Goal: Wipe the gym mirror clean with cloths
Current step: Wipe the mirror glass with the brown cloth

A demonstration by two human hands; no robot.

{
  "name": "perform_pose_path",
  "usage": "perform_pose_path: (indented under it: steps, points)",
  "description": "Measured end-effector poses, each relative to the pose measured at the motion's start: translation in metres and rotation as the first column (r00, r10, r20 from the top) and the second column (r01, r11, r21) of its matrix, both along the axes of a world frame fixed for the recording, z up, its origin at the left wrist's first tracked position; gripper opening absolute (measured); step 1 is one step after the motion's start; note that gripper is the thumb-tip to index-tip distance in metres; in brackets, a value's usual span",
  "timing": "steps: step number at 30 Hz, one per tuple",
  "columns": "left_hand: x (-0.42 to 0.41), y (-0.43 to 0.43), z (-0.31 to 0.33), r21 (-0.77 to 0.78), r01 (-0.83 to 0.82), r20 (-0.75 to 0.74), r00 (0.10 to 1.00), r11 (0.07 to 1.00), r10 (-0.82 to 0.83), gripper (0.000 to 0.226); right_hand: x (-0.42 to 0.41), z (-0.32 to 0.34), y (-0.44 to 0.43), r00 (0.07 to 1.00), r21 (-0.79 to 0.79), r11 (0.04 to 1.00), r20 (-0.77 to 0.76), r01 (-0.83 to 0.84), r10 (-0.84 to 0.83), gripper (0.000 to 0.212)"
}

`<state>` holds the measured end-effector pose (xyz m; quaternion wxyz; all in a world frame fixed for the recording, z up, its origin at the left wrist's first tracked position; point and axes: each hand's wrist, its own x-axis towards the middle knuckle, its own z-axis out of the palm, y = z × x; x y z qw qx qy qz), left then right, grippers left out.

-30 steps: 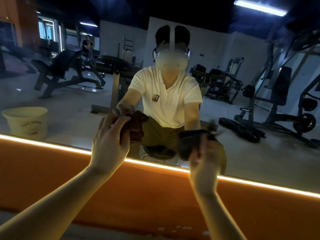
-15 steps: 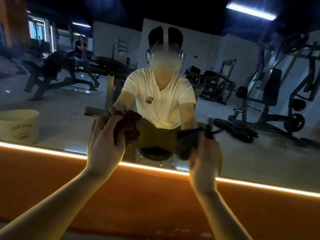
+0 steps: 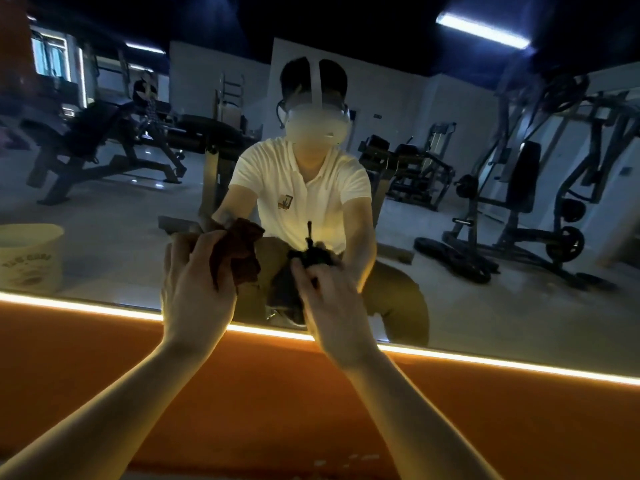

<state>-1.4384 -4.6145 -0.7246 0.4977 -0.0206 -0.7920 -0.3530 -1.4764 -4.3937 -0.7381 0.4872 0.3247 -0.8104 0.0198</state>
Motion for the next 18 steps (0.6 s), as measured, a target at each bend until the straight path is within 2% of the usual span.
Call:
perform_pose_path:
  steps: [1, 2, 4, 6, 7, 8, 9, 10, 12, 13, 15, 17, 18]
  points:
    - [-0.001, 0.001, 0.001, 0.001, 0.003, 0.005, 1.000, 1.000, -0.003, 0.035, 0.003, 0.003, 0.027, 0.999, -0.040, 0.998, -0.006, 0.043, -0.043, 0.040]
    - [-0.001, 0.002, 0.001, 0.002, 0.007, 0.010, 1.000, 1.000, -0.007, 0.036, 0.007, 0.004, 0.057, 0.994, -0.150, 0.983, 0.037, 0.104, -0.100, 0.037]
    - [0.001, 0.004, 0.002, 0.012, 0.006, 0.011, 1.000, 1.000, -0.006, 0.037, 0.020, 0.010, 0.111, 0.969, -0.349, 0.907, 0.153, 0.237, -0.194, 0.035]
    - [0.001, 0.004, 0.004, 0.005, -0.003, 0.011, 1.000, 1.000, 0.003, 0.038, 0.027, 0.015, 0.135, 0.939, -0.557, 0.757, 0.187, 0.342, -0.287, 0.044]
    - [0.001, 0.004, 0.004, -0.008, -0.005, 0.017, 1.000, 1.000, 0.005, 0.038, 0.028, 0.015, 0.136, 0.915, -0.668, 0.629, 0.242, 0.399, -0.323, 0.049]
    - [0.001, 0.005, 0.003, -0.027, -0.015, 0.020, 1.000, 1.000, 0.016, 0.039, 0.029, 0.014, 0.130, 0.902, -0.722, 0.549, 0.271, 0.422, -0.336, 0.052]
    - [0.003, 0.006, 0.002, -0.049, -0.047, 0.020, 0.999, 0.998, 0.048, 0.040, 0.030, 0.011, 0.117, 0.918, -0.744, 0.547, 0.247, 0.385, -0.311, 0.053]
    - [0.005, 0.003, 0.001, -0.077, -0.093, 0.018, 0.995, 0.993, 0.095, 0.042, 0.028, 0.003, 0.097, 0.935, -0.715, 0.608, 0.205, 0.345, -0.289, 0.052]
    - [0.007, -0.005, -0.002, -0.124, -0.166, 0.015, 0.985, 0.978, 0.169, 0.048, 0.024, -0.013, 0.052, 0.975, -0.648, 0.729, 0.173, 0.220, -0.141, 0.049]
    - [0.008, -0.010, -0.005, -0.148, -0.189, 0.020, 0.981, 0.971, 0.194, 0.051, 0.024, -0.022, 0.028, 0.982, -0.576, 0.802, 0.179, 0.158, -0.065, 0.047]
    - [0.011, -0.018, -0.010, -0.156, -0.188, 0.052, 0.979, 0.970, 0.198, 0.050, 0.027, -0.033, -0.020, 0.976, -0.335, 0.942, 0.214, 0.034, 0.041, 0.051]
    - [0.014, -0.020, -0.016, -0.112, -0.159, 0.112, 0.979, 0.981, 0.172, 0.044, 0.027, -0.036, -0.049, 0.973, -0.085, 0.995, 0.220, -0.053, 0.071, 0.060]
    - [0.014, -0.020, -0.019, -0.096, -0.154, 0.140, 0.976, 0.984, 0.166, 0.044, 0.027, -0.035, -0.054, 0.968, -0.047, 0.997, 0.243, -0.054, 0.064, 0.062]
